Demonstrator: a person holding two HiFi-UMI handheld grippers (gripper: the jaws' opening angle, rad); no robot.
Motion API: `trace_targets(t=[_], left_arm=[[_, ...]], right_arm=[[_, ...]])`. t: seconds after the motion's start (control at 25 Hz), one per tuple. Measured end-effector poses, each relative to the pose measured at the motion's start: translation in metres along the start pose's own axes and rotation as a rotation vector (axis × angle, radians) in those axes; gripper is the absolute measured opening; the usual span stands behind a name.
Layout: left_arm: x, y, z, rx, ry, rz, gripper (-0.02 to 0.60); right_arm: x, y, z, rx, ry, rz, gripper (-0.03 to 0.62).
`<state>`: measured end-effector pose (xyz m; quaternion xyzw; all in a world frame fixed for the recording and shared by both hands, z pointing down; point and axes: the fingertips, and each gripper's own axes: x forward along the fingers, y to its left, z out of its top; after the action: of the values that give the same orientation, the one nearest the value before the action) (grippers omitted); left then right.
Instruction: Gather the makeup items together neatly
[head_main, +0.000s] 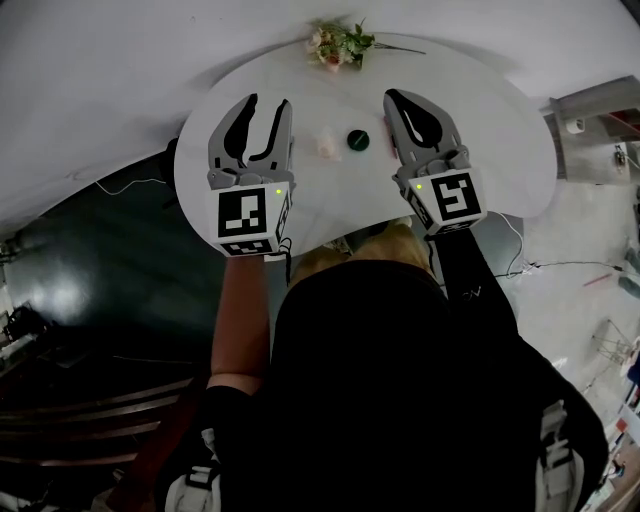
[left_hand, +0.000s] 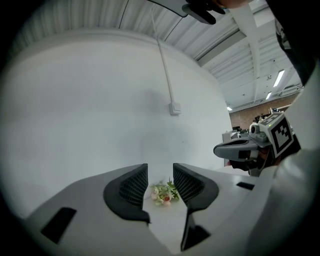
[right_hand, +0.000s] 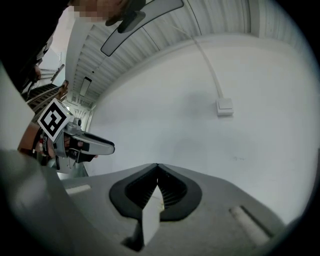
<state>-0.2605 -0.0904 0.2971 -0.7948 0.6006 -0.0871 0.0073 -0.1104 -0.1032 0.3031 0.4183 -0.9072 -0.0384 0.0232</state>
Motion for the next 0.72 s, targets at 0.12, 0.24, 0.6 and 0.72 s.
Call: trace_targets(t=[0.12,0.24,0.6,0.72], left_arm=[[-0.0038,0.0061,0.0035,0.021,-0.019,0.032,0.086],[-0.0073,0.0108,0.0061,0.025,-0.036,0.056,0.009],[-0.0078,0.0078,-0.0007,0.022,-0.012,0.048,0.011],[-0.0082,0.0064,-0.0015,0.019,-0.013,0.047,0.011]], right_arm=[[-0.0022,0.0003,0.0005,0.0,0.0,-0.01,0.005],[-0.0055,-0.0045,-0.0018,-0.009,-0.002,-0.026,0.005],[-0.0089,-0.0032,0.0005,0.001,-0.004,-0.04,0.006],[-0.0088,-0.003,0.0026,-0.003,-0.006,-0.038,0.006]])
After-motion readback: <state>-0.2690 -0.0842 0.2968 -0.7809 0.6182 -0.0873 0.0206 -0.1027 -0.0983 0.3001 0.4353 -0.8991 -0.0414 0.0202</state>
